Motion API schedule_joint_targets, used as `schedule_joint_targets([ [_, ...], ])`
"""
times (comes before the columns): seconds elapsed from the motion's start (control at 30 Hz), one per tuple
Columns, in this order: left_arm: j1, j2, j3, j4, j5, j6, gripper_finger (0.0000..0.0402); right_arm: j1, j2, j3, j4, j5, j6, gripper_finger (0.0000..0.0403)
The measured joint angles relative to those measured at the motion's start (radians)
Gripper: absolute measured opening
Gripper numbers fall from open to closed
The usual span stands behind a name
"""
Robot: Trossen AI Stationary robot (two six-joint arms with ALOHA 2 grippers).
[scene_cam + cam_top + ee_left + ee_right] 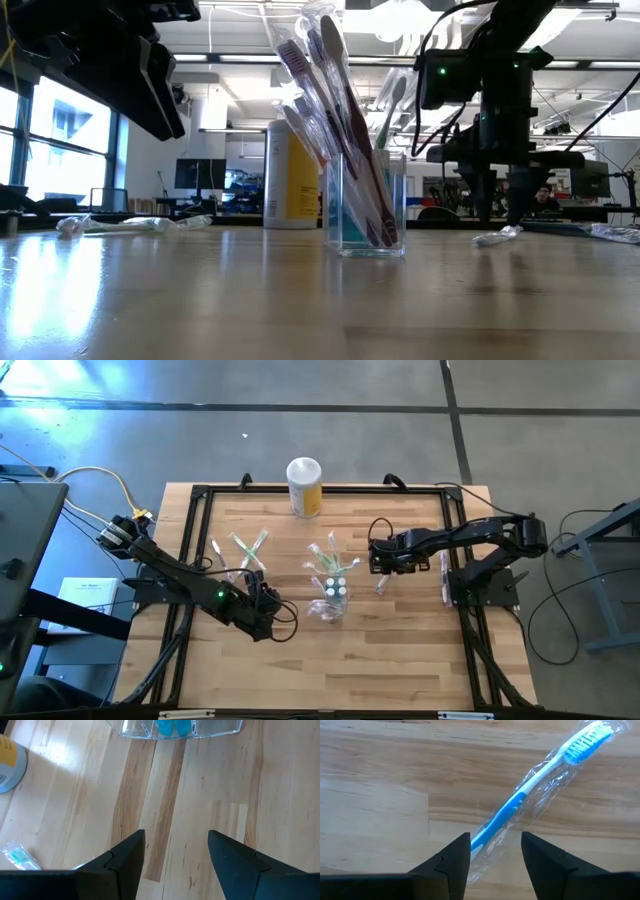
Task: Pick & Place toothbrushing station
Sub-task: Put the blue toothbrush into the transparent organizer
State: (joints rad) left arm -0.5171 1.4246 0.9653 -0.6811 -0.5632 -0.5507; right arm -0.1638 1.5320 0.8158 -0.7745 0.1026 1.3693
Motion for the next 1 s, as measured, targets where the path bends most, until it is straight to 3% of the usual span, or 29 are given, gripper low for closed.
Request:
schedule_joint_targets([
  [0.27, 0.0, 0.0, 0.0, 0.0, 0.0, 0.0, 0.0209, -0.004, 0.09, 0.002, 0.018, -0.02, -0.002, 0.0168],
  [0.6, 0.0, 0.0, 0.0, 0.0, 0.0, -0.003, 0.0209, -0.022, 0.137, 0.005, 0.046, -0.039, -0.127, 0.016],
  [0.73, 0.0, 0.0, 0.0, 0.0, 0.0, -0.003, 0.0209, -0.021, 0.135, 0.005, 0.036, -0.018, -0.205, 0.0127],
  [1.0, 0.0, 0.0, 0.0, -0.003, 0.0, -0.003, 0.0209, -0.01, 0.136, 0.004, 0.033, 0.015, -0.371, 0.0024],
])
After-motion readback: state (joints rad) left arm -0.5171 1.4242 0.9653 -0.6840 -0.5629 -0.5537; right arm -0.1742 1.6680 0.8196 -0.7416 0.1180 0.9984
